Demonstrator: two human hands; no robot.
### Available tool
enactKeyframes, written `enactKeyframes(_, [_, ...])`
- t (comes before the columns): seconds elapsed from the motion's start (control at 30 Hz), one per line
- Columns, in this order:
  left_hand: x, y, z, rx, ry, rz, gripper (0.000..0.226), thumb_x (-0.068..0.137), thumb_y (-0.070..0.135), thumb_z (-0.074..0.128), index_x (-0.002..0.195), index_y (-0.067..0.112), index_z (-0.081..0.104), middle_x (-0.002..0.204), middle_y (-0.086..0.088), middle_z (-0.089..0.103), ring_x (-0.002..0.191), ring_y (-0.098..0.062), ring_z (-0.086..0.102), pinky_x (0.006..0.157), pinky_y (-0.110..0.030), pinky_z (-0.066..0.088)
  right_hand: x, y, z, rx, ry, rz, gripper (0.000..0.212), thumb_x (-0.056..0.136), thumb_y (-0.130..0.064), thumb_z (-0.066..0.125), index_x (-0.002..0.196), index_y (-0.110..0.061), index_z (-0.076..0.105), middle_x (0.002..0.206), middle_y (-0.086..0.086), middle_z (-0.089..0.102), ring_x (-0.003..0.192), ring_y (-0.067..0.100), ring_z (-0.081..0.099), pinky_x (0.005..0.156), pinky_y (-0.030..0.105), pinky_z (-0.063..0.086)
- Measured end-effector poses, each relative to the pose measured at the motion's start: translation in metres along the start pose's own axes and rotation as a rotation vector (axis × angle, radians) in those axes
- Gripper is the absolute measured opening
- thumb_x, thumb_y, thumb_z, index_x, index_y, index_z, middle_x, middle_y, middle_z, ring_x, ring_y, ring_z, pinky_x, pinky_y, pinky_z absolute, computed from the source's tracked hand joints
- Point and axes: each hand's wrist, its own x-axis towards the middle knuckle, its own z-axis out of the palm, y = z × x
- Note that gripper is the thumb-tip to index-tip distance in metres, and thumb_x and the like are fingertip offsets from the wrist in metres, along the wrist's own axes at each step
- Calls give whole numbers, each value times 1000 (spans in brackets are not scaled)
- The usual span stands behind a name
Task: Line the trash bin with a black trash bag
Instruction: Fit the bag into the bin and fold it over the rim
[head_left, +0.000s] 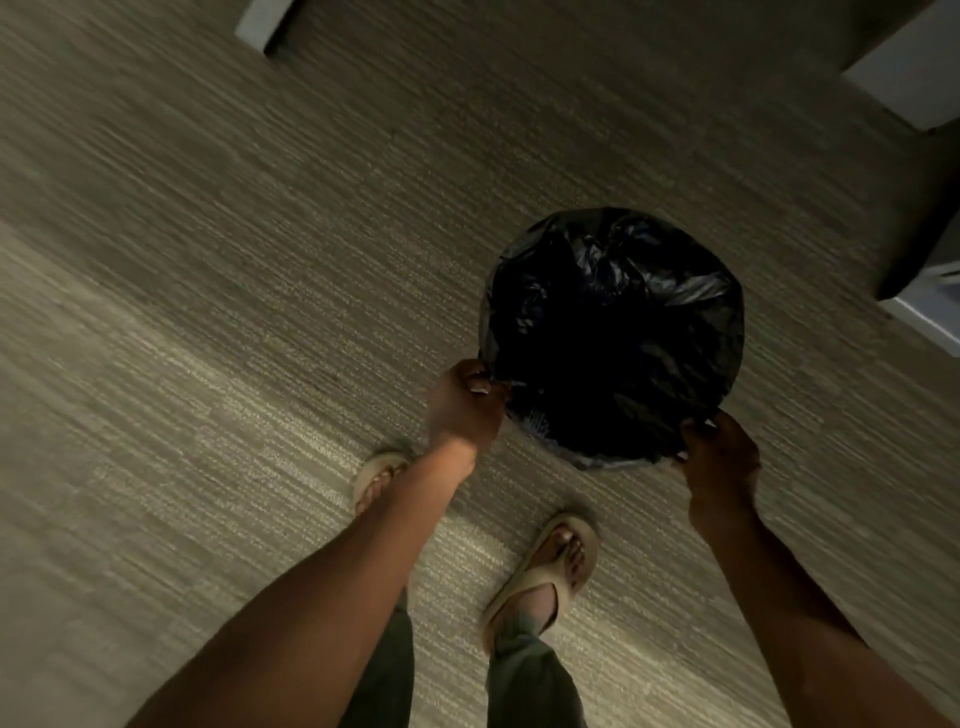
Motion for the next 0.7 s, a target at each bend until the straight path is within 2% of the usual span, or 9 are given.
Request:
enactKeyframes(0.1, [11, 1, -19, -64, -9, -18, 8, 84, 8, 76, 81, 14, 72, 92, -19, 78, 90, -38, 76, 80, -58, 63, -8, -10, 15, -23, -5, -39, 26, 101, -11, 63, 126, -14, 69, 117, 13, 73, 102, 31, 72, 72, 31, 58])
enactKeyframes(0.17, [20, 4, -39, -158, -26, -68, 15, 86, 1, 73, 80, 14, 73, 96, -24, 78, 93, -41, 76, 82, -60, 63, -15, -23, 33, -48, -32, -80, 24, 101, -13, 64, 125, -14, 69, 115, 12, 72, 96, 27, 72, 69, 30, 57])
enactKeyframes(0.2, [24, 6, -52, -199, -24, -72, 16, 87, -2, 71, 82, 13, 74, 96, -24, 78, 91, -40, 77, 79, -58, 65, -18, -31, 44, -59, -47, -99, 24, 101, -15, 64, 124, -14, 69, 113, 11, 72, 94, 25, 72, 70, 33, 59])
enactKeyframes(0.3, [38, 12, -97, -285, 2, -44, 20, 89, -6, 69, 85, 13, 76, 85, -14, 78, 75, -28, 76, 60, -34, 65, -31, -55, 89, -81, -101, -154, 18, 100, -18, 66, 118, -19, 71, 103, 2, 73, 91, 20, 74, 75, 44, 65])
enactKeyframes(0.37, [51, 16, -129, -332, 27, -39, 21, 88, -4, 72, 87, 16, 76, 86, -7, 80, 72, -19, 78, 59, -28, 62, -39, -68, 123, -125, -145, -195, 19, 100, -20, 65, 118, -17, 71, 105, 3, 74, 94, 24, 75, 80, 51, 66])
enactKeyframes(0.43, [67, 18, -160, -372, 71, -32, 17, 86, -2, 75, 90, 15, 77, 83, -2, 82, 74, -17, 80, 60, -27, 63, -46, -82, 160, -176, -159, -233, 27, 100, -19, 65, 126, -12, 68, 116, 12, 73, 103, 34, 73, 86, 56, 63])
enactKeyframes(0.53, [95, 20, -203, -373, 137, -18, 15, 85, 1, 77, 92, 14, 78, 82, 2, 83, 78, -16, 80, 63, -28, 64, -57, -106, 216, -210, -188, -277, 31, 100, -18, 64, 130, -12, 66, 118, 15, 75, 105, 34, 73, 87, 55, 63])
enactKeyframes(0.63, [125, 19, -242, -341, 196, -22, 18, 84, 1, 78, 101, 6, 77, 88, -5, 82, 73, -13, 79, 63, -29, 64, -68, -126, 268, -264, -195, -351, 33, 99, -17, 64, 131, -11, 67, 118, 15, 76, 108, 33, 73, 90, 50, 61])
enactKeyframes(0.7, [144, 16, -264, -306, 229, -39, 26, 83, 2, 79, 109, 1, 75, 96, -11, 80, 77, -17, 78, 67, -32, 65, -72, -135, 298, -327, -205, -397, 35, 99, -19, 64, 133, -10, 66, 122, 16, 75, 114, 34, 71, 95, 46, 59])
